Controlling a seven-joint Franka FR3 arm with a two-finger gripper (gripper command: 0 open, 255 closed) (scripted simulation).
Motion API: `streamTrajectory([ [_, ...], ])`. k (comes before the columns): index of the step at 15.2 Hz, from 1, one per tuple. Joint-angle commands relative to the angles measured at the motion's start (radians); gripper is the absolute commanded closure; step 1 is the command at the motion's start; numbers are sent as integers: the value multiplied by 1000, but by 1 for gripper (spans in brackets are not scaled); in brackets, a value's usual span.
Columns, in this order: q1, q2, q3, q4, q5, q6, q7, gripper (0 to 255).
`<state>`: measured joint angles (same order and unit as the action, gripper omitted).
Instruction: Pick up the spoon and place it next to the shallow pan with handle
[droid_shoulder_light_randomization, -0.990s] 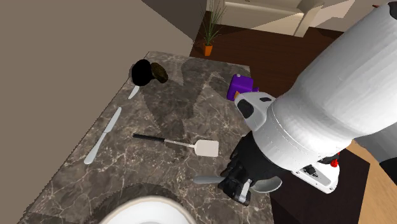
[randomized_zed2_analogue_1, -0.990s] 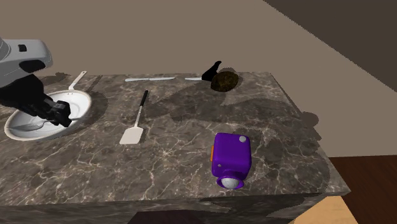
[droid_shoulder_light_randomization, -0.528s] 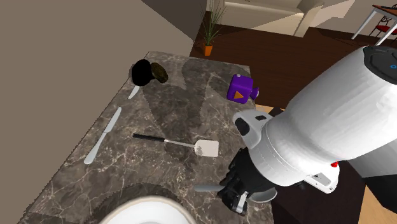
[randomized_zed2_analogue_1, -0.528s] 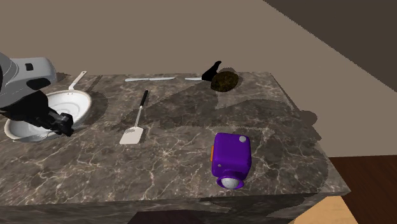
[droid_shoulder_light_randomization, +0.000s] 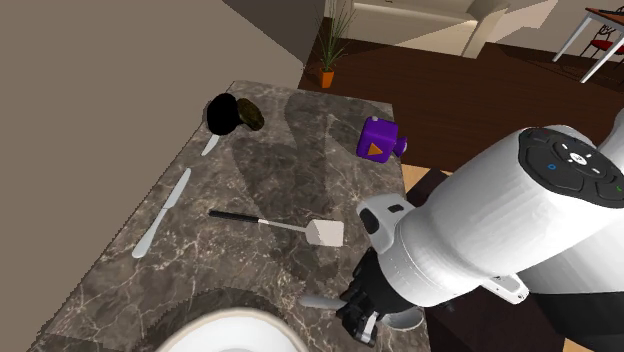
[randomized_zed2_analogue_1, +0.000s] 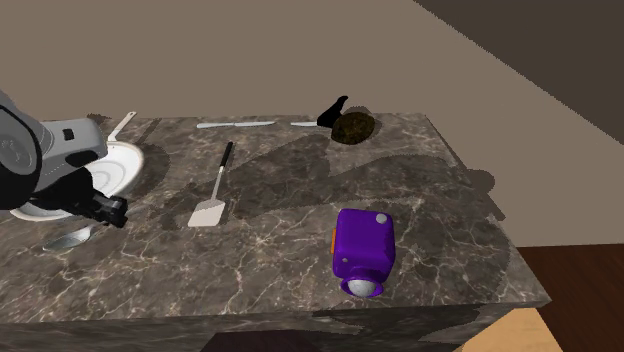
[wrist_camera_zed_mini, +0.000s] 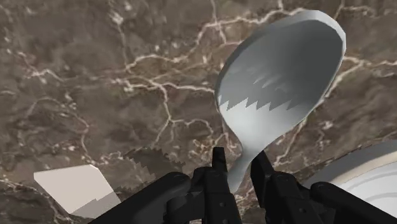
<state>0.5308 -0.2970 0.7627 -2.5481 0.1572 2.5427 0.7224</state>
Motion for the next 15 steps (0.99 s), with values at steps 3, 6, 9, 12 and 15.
streamTrajectory([
  [3, -26, 46, 32, -25, -37, 66, 34, 255],
  [6, -26, 46, 32, -25, -37, 66, 34, 255],
  [9, -26, 46, 32, -25, -37, 66, 34, 255],
  [12, -26, 46, 32, -25, -37, 66, 34, 0],
  [15, -26, 46, 32, -25, -37, 66, 34, 0],
])
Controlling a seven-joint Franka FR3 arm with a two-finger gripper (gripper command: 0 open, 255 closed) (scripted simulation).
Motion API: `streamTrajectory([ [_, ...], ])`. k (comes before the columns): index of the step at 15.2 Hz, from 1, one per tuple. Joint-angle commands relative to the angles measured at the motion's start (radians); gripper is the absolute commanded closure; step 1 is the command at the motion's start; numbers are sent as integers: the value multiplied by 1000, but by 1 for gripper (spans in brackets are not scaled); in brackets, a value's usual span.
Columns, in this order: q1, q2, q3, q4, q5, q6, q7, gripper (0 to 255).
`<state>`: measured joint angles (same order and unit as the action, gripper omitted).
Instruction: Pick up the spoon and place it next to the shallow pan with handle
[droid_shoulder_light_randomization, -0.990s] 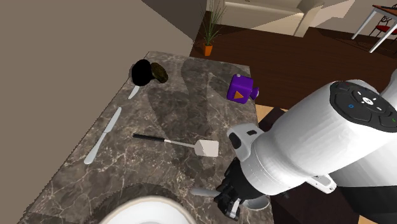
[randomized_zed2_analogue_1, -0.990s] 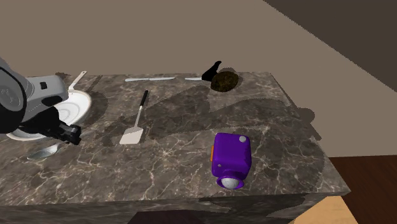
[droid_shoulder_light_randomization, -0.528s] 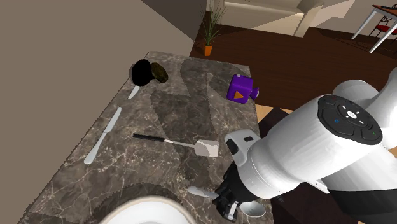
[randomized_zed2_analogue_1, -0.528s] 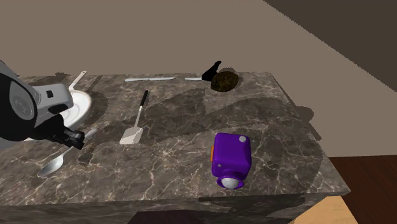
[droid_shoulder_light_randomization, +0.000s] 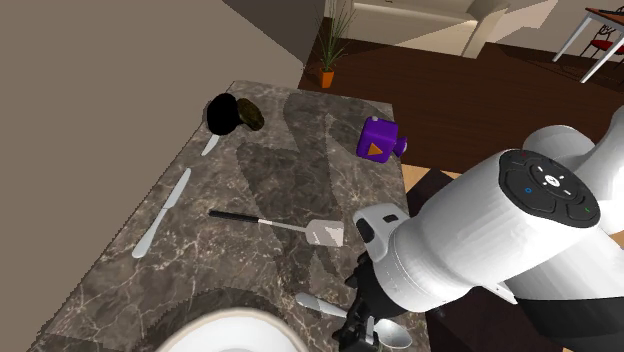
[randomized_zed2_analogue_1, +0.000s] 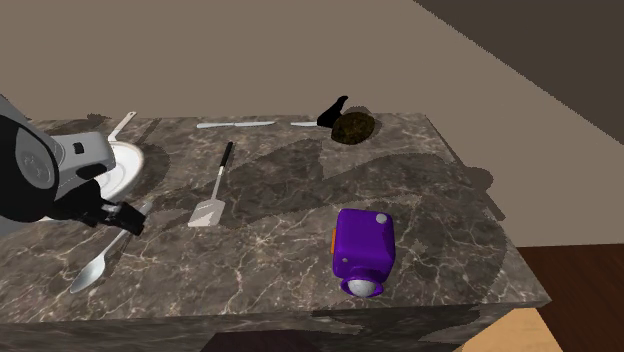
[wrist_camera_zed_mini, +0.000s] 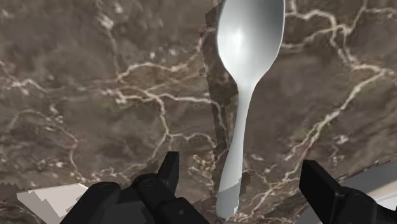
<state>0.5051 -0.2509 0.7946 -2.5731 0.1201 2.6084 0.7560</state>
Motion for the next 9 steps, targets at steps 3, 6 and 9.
streamTrajectory([
  [3, 25, -41, -23, 4, 37, -40, -27, 0],
  [6, 79, -141, -80, 25, 101, -154, -75, 0],
  [9, 80, -141, -81, 25, 100, -154, -74, 0],
])
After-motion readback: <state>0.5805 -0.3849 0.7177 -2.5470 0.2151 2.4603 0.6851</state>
